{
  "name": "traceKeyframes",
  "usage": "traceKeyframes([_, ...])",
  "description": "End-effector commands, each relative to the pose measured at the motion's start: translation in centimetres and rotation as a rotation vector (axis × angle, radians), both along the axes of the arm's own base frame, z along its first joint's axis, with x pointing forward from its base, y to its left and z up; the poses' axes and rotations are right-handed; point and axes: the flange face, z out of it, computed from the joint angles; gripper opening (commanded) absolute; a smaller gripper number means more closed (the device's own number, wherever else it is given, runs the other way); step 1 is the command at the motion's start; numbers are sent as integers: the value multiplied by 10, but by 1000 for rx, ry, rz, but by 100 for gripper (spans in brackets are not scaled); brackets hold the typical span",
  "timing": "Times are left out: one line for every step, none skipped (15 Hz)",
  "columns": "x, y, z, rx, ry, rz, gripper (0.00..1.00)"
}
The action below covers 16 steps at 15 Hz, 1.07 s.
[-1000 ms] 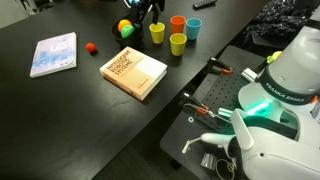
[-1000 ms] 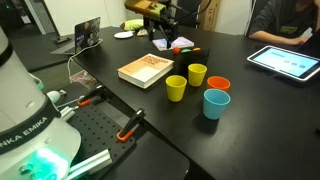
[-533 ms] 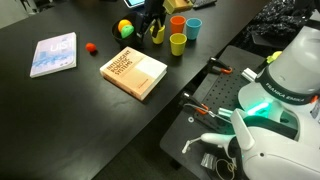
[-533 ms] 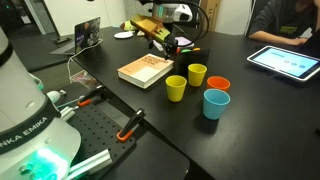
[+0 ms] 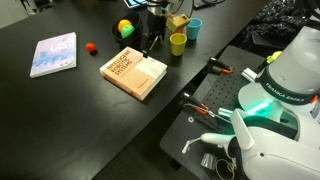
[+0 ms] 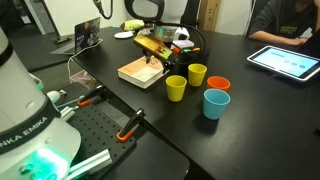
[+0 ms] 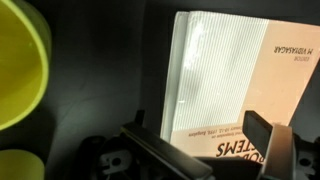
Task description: Open the brown book
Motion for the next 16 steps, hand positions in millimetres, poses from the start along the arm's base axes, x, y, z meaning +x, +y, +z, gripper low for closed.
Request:
traceKeyframes([12,8,-15,18,-1,39,100])
traceKeyframes([14,12,-18,20,2,42,100])
traceKeyframes([17,15,-20,19,5,42,100])
traceKeyframes([20,18,-21,27,5,33,100])
traceKeyframes([23,20,-22,36,7,34,100])
traceKeyframes([24,22,-24,39,8,30,100])
traceKeyframes([25,23,-26,41,10,28,100])
traceKeyframes([25,24,-28,48,13,24,100])
traceKeyframes([25,24,-30,49,16,18,100])
traceKeyframes([25,25,-32,52,21,9,100])
traceKeyframes([25,25,-33,57,23,5,100])
traceKeyframes([26,26,-31,66,23,-3,100])
traceKeyframes([28,28,-29,80,21,-8,100])
traceKeyframes([30,30,-25,99,17,-15,100])
traceKeyframes([32,32,-22,116,15,-24,100])
traceKeyframes([34,34,-19,134,13,-35,100])
